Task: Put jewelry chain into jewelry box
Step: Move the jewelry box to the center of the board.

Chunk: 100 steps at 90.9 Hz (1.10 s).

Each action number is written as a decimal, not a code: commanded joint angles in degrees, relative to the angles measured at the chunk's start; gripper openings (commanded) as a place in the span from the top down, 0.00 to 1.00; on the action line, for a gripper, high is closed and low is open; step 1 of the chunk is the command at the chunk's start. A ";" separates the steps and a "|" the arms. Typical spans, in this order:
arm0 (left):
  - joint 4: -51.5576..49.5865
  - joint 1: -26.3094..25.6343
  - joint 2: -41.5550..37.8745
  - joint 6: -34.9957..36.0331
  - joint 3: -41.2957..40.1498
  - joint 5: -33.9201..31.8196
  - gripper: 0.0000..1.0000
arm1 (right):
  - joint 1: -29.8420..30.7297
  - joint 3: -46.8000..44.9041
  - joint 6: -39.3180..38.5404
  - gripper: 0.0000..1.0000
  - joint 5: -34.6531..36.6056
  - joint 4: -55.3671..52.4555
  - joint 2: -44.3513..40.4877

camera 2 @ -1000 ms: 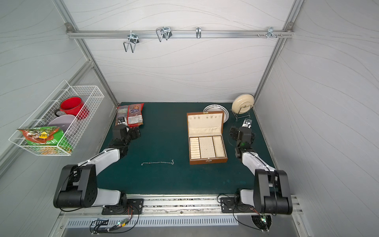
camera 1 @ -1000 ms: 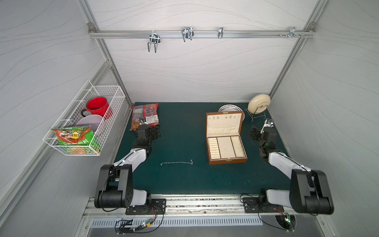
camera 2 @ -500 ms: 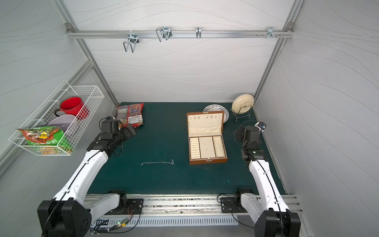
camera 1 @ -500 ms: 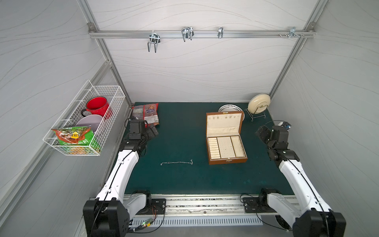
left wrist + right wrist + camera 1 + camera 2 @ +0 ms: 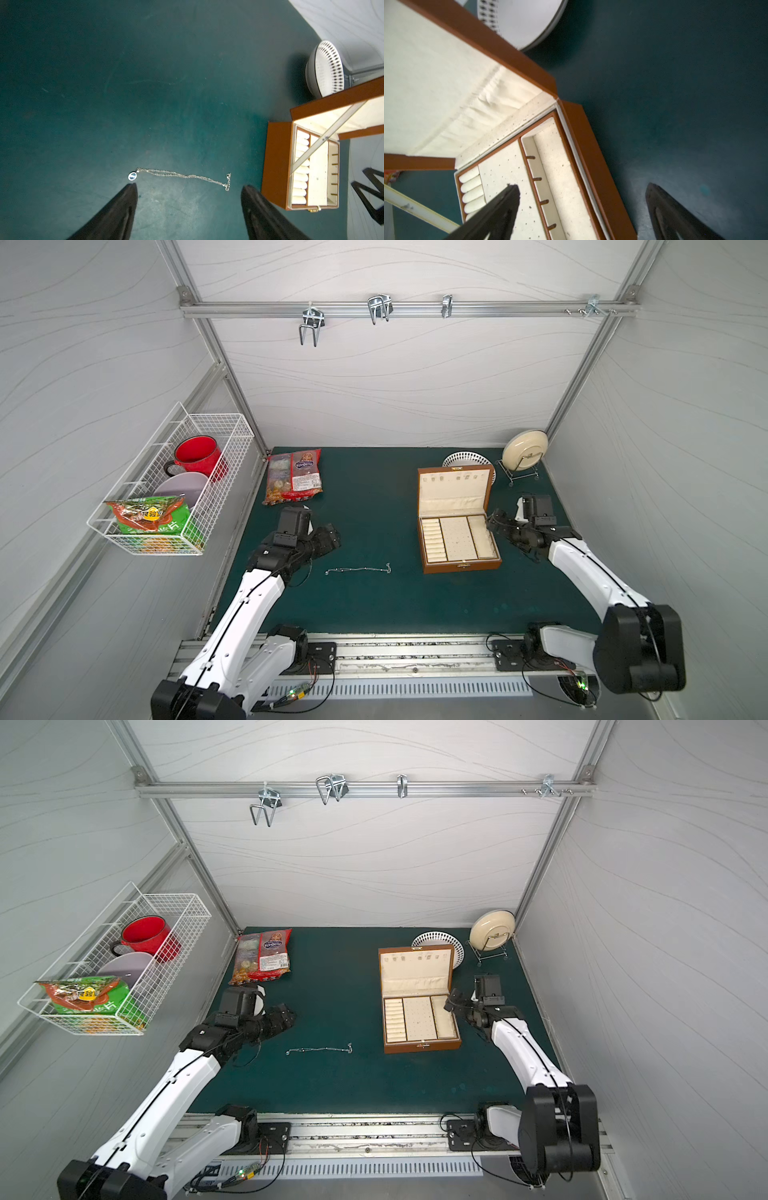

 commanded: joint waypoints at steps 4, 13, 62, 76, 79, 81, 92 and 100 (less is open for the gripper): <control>5.92 -8.12 5.90 -5.07 1.02 2.07 0.17 | 0.45 2.32 -3.24 0.01 -8.28 0.43 2.86; 8.99 -12.72 9.39 -7.45 0.68 1.35 0.17 | 0.60 3.51 -3.80 0.01 -13.53 1.41 7.21; 31.33 -24.61 41.09 -10.87 14.48 11.58 0.19 | 11.53 5.92 -5.85 0.13 -12.88 1.07 13.40; 32.84 -25.52 43.73 -12.18 14.33 11.38 0.20 | 14.84 4.94 -4.48 0.14 -12.36 1.15 13.43; 32.35 -25.53 43.60 -12.14 13.93 11.21 0.20 | 15.51 4.43 -4.16 0.14 -12.18 1.29 13.21; 32.27 -25.50 43.38 -12.18 13.64 11.07 0.20 | 16.09 4.21 -4.05 0.14 -11.97 1.32 12.98; 32.97 -26.11 40.73 -12.91 9.97 10.58 0.21 | 18.72 2.97 -2.60 0.14 -10.84 1.32 11.40; 33.14 -27.02 38.41 -13.40 7.30 10.27 0.21 | 21.30 2.03 -1.07 0.15 -9.99 1.27 9.71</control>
